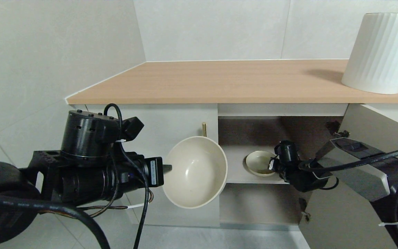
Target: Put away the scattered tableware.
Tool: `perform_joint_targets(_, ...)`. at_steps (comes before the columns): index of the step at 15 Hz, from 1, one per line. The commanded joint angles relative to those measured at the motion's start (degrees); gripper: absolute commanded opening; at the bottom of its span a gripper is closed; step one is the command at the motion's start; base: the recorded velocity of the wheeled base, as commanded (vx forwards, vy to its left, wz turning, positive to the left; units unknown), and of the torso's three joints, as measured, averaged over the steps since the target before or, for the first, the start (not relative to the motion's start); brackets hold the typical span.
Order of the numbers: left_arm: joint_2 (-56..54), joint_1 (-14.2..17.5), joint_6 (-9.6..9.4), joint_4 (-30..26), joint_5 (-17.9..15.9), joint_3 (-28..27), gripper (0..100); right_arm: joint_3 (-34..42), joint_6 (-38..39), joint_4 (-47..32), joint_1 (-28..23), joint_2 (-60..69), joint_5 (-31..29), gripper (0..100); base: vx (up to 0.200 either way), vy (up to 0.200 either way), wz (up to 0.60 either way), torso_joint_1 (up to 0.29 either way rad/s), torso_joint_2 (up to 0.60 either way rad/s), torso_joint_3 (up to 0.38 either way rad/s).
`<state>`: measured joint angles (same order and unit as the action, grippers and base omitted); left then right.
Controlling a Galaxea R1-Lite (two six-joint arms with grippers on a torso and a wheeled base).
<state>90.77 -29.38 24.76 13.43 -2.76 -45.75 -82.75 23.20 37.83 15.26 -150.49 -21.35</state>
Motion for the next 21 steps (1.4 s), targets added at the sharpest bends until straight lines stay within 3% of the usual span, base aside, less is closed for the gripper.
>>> perform_joint_targets(1,0.6,0.0,0.03,0.0,0.0,0.0,0,-0.4,0.1,0.0,0.0,0.1,0.0,100,0.000,0.000,0.00,0.000,0.00,0.000)
perform_joint_targets(5,0.9,-0.1,0.03,0.0,-0.1,-0.2,0,2.4,2.6,-0.3,0.3,4.1,-1.1,100,0.000,0.000,0.00,0.000,0.00,0.000)
perform_joint_targets(9,5.4,-2.7,0.03,0.0,0.2,-1.4,0,20.6,3.7,-0.6,4.2,23.8,1.0,100,0.000,0.000,0.00,0.000,0.00,0.000)
perform_joint_targets(12,10.1,-5.2,3.72,-0.5,0.6,-2.6,0,26.4,2.6,-7.9,9.5,36.3,5.4,100,0.000,0.000,0.00,0.000,0.00,0.000)
perform_joint_targets(13,13.2,-5.4,5.56,-1.7,0.8,-3.9,0,27.5,2.6,-15.8,13.7,45.6,8.4,100,0.000,0.000,0.00,0.000,0.00,0.000)
perform_joint_targets(16,16.4,-6.2,5.65,-2.4,1.8,-4.6,0,26.6,1.9,-31.6,20.2,57.2,10.0,100,0.000,0.000,0.00,0.000,0.00,0.000)
perform_joint_targets(21,17.2,-7.9,5.65,-2.4,4.0,-4.6,0,26.9,1.9,-38.3,28.6,60.9,11.6,100,0.000,0.000,0.00,0.000,0.00,0.000)
